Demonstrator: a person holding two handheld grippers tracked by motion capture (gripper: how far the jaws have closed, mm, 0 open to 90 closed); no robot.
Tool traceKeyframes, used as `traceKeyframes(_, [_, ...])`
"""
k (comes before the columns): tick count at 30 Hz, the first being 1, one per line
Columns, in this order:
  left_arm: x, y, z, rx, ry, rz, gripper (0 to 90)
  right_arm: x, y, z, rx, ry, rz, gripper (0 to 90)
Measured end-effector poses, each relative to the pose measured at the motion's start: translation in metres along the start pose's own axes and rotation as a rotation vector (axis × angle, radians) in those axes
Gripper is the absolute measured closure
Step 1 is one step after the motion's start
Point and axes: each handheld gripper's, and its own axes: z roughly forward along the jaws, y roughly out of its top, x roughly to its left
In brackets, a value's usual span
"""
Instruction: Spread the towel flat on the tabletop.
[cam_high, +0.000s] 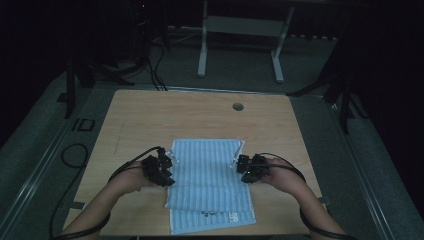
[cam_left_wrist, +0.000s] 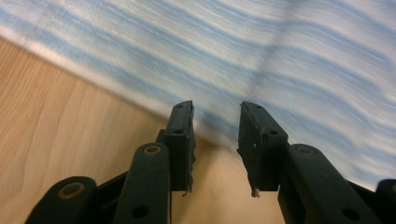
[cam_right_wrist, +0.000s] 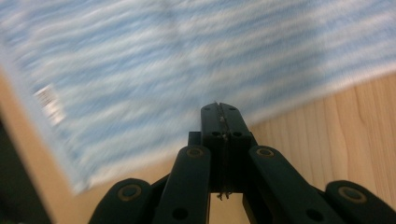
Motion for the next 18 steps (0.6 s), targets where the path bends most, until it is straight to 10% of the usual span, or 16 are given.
traceKeyframes(9, [0.02, 0.018, 0.028, 0.078, -0.003, -0.023, 69.2, -0.024, 0.021, 0.037, 0.087, 0.039, 0.001, 90.0])
traceKeyframes(18, [0.032, 0.039, 0.034, 0.1, 0.036, -0.022, 69.2, -0.046, 0.015, 0.037, 0.055, 0.061, 0.071, 89.9])
